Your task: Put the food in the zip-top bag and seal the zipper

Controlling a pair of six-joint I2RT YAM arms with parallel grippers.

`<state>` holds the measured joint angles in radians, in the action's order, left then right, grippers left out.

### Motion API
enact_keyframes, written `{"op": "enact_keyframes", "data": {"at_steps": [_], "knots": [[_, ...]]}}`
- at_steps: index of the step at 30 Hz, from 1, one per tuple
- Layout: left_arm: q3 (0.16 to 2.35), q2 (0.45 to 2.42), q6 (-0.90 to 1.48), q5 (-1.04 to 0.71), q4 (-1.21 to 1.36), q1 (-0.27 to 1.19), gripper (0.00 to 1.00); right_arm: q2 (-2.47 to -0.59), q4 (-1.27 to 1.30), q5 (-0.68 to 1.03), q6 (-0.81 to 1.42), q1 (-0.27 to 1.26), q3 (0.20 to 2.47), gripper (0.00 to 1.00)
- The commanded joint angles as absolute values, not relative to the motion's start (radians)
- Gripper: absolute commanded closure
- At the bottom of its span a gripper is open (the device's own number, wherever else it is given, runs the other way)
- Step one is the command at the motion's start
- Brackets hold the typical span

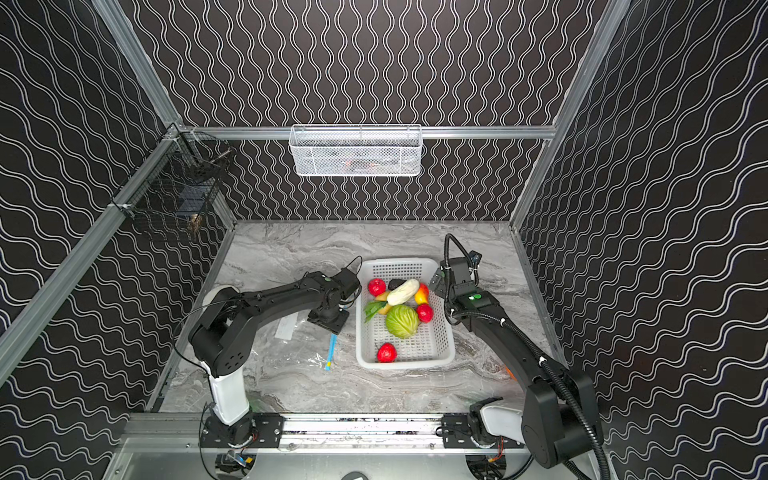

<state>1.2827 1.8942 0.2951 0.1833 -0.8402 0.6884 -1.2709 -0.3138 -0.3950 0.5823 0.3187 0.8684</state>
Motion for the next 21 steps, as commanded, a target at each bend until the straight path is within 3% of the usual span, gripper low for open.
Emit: {"op": "enact_keyframes", "data": {"at_steps": [1, 12, 21], "knots": [[1.288, 1.904, 0.304, 0.215, -0.85, 0.689, 0.53, -1.273, -0.293, -0.402, 0.578, 0.319, 0.871, 0.01], [1.303, 1.949, 0.296, 0.253, -0.865, 0.689, 0.97, -1.256, -0.298, -0.403, 0.571, 0.319, 0.88, 0.01], [1.406, 1.957, 0.254, 0.342, -0.936, 0.689, 1.0, -1.244, -0.292, -0.366, 0.561, 0.319, 0.904, 0.01]]}}
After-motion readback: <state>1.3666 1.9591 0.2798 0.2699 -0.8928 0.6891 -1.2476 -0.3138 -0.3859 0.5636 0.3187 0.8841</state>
